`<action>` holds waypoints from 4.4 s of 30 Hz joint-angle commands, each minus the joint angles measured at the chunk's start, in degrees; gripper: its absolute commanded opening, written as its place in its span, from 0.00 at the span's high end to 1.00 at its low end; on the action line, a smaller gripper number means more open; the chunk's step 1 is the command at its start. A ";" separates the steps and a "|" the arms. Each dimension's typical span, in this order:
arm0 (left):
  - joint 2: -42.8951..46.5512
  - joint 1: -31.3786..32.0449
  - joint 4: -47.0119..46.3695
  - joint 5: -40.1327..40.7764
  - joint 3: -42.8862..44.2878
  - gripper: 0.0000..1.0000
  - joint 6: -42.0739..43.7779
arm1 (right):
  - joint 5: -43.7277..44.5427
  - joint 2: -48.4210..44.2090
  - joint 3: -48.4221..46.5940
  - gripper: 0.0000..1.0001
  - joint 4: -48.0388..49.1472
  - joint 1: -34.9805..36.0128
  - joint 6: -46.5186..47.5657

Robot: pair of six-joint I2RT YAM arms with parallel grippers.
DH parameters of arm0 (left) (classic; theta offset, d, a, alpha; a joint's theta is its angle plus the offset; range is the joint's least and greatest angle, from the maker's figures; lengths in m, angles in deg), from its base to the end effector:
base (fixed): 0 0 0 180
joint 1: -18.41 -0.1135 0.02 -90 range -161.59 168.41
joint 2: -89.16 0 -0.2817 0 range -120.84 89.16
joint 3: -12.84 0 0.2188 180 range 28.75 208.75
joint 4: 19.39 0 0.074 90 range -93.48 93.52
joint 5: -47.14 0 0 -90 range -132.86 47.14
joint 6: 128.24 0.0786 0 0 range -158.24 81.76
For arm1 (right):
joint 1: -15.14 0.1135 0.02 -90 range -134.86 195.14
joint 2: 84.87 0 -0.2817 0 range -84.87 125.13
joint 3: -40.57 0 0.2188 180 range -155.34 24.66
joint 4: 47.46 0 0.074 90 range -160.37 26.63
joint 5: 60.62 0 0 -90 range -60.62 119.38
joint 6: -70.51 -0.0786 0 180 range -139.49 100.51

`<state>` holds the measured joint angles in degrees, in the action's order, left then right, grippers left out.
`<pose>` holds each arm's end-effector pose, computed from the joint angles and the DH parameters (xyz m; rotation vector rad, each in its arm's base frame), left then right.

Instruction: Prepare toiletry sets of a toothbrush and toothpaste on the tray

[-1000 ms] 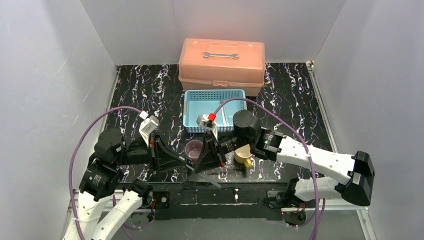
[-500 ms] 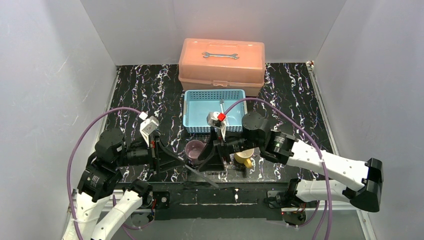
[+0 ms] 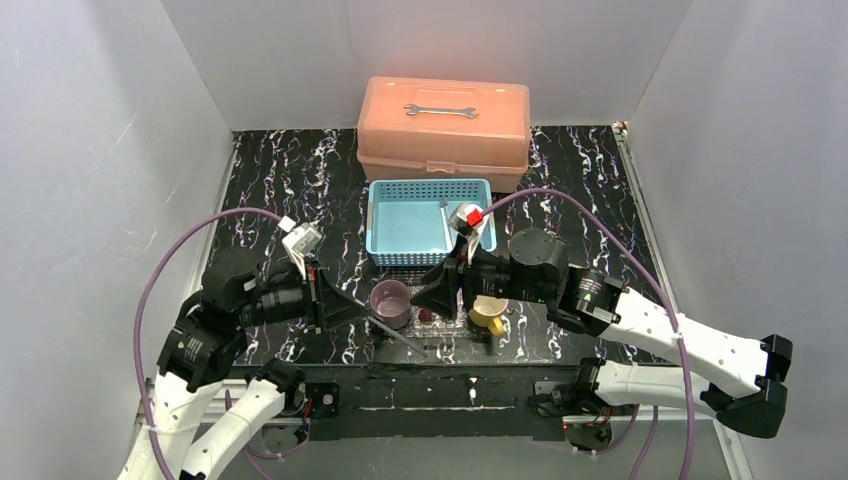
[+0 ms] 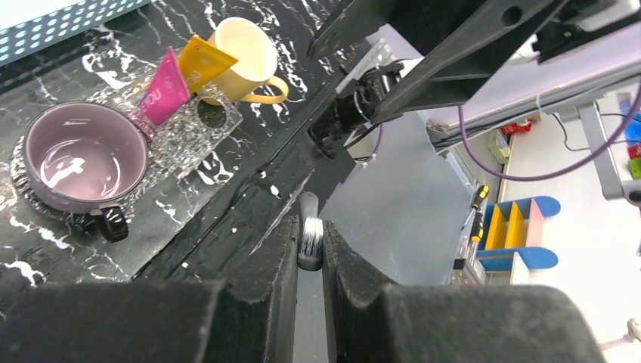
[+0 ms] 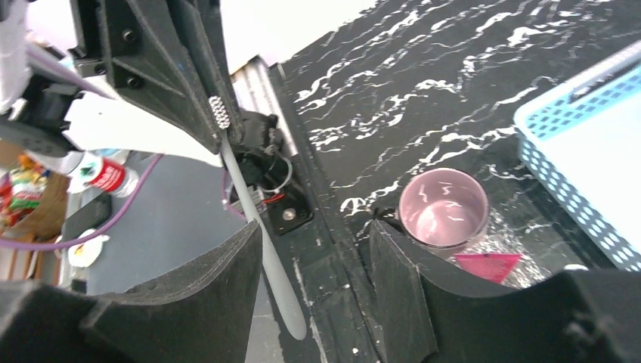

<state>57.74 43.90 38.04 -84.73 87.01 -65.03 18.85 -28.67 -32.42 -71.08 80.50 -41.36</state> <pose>0.0392 -0.0768 0.3753 0.5341 1.8875 -1.2858 0.0799 0.2087 0.3928 -0.8292 1.6689 1.2608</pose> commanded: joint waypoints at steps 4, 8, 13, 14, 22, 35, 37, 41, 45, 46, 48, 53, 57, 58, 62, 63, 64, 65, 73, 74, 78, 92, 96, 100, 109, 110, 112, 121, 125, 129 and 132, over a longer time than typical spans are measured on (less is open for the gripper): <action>-3.09 0.96 1.90 7.11 0.70 1.00 1.35 | 12.08 -0.65 -0.32 0.39 -2.28 0.12 1.20; -4.88 3.51 1.90 11.18 0.29 1.00 1.31 | 13.09 0.33 -0.23 0.39 -2.61 0.12 1.30; -8.01 13.50 1.05 21.63 0.02 1.00 0.72 | 16.58 1.32 0.00 0.39 -3.50 0.13 1.21; -8.64 16.06 1.03 24.44 0.19 1.00 0.50 | 17.46 1.48 -0.14 0.40 -3.97 0.12 1.14; -14.10 33.27 0.54 45.72 3.15 1.00 -2.37 | 26.42 1.14 -0.20 0.41 -7.17 0.13 0.44; -21.74 50.17 2.77 68.40 10.23 1.00 -5.20 | 31.58 -1.39 1.65 0.41 -9.34 0.12 0.77; -22.64 52.09 2.99 71.29 11.35 1.00 -5.20 | 32.07 -1.68 1.98 0.41 -9.43 0.12 0.85; -25.55 56.39 4.59 78.51 14.03 1.00 -5.07 | 33.10 -2.52 2.62 0.41 -9.44 0.12 1.10; -28.58 59.75 6.38 83.51 16.77 1.00 -5.21 | 33.86 -3.24 3.11 0.41 -9.77 0.12 1.35; -29.10 60.31 6.56 84.15 17.09 1.00 -5.21 | 33.90 -3.40 3.26 0.41 -9.85 0.12 1.37; -29.90 60.82 6.85 85.42 17.24 1.00 -5.50 | 33.92 -3.63 3.52 0.41 -9.87 0.12 1.39; -30.86 61.32 6.80 86.51 16.50 1.00 -6.25 | 34.08 -4.25 4.31 0.41 -9.89 0.12 1.30; -30.85 61.33 5.80 86.21 15.72 1.00 -6.25 | 34.00 -4.49 4.76 0.41 -9.83 0.12 1.30; -30.82 61.26 5.39 85.95 15.38 1.00 -6.19 | 33.99 -4.49 4.87 0.41 -9.79 0.12 1.30; -31.42 61.20 4.75 85.74 14.56 1.00 -6.34 | 34.08 -4.57 5.17 0.41 -9.66 0.12 1.30; -31.54 61.26 4.76 85.71 14.48 1.00 -6.48 | 34.01 -4.61 5.28 0.41 -9.62 0.12 1.30; -31.71 61.29 4.68 85.75 14.23 1.00 -6.66 | 34.04 -4.61 5.39 0.41 -9.61 0.12 1.22; -31.76 61.26 4.54 85.81 13.93 1.00 -6.75 | 33.95 -4.68 5.47 0.41 -9.65 0.12 1.18; -31.23 61.23 2.35 86.50 11.31 1.00 -7.22 | 34.23 -5.06 5.84 0.41 -10.01 0.12 1.13; -31.20 61.19 2.00 86.67 11.00 1.00 -7.13 | 34.25 -5.05 5.84 0.41 -10.06 0.12 1.13; -31.06 61.23 0.18 86.91 9.63 1.00 -6.55 | 34.18 -4.88 5.91 0.41 -10.05 0.12 1.13; -30.18 60.48 -4.95 87.28 5.07 1.00 -5.68 | 34.40 -4.81 6.90 0.41 -9.84 0.12 0.97; -29.72 60.11 -7.29 86.65 2.43 1.00 -5.64 | 34.52 -5.10 7.55 0.41 -9.59 0.12 0.77; -28.27 59.89 -11.64 86.49 -1.23 1.00 -5.01 | 34.67 -5.14 7.81 0.41 -9.61 0.12 0.69; -25.75 59.93 -21.30 87.12 -7.98 1.00 -1.96 | 35.02 -5.53 8.35 0.40 -9.88 0.12 0.60; -25.86 59.93 -21.91 87.46 -8.46 1.00 -1.56 | 35.04 -5.57 8.45 0.40 -9.87 0.12 0.52; -26.03 59.91 -22.85 87.98 -8.91 1.00 -1.03 | 35.05 -5.74 8.64 0.40 -9.87 0.12 0.43; -27.39 59.86 -25.88 89.91 -10.76 1.00 -0.22 | 35.18 -6.11 8.92 0.40 -10.08 0.12 0.25; -27.79 59.88 -27.42 90.58 -11.70 1.00 0.30 | 35.06 -6.19 9.07 0.40 -10.18 0.12 0.24; -28.59 59.93 -28.33 90.96 -12.19 1.00 0.41 | 35.05 -6.25 9.35 0.40 -10.14 0.12 0.08; -29.41 59.93 -28.75 91.29 -12.34 1.00 0.46 | 35.05 -6.30 9.44 0.39 -10.10 0.12 0.07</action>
<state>28.98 104.03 11.39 2.94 75.28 -64.57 52.69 -33.95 -23.57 -82.93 80.50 -40.74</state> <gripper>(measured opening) 0.124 0.605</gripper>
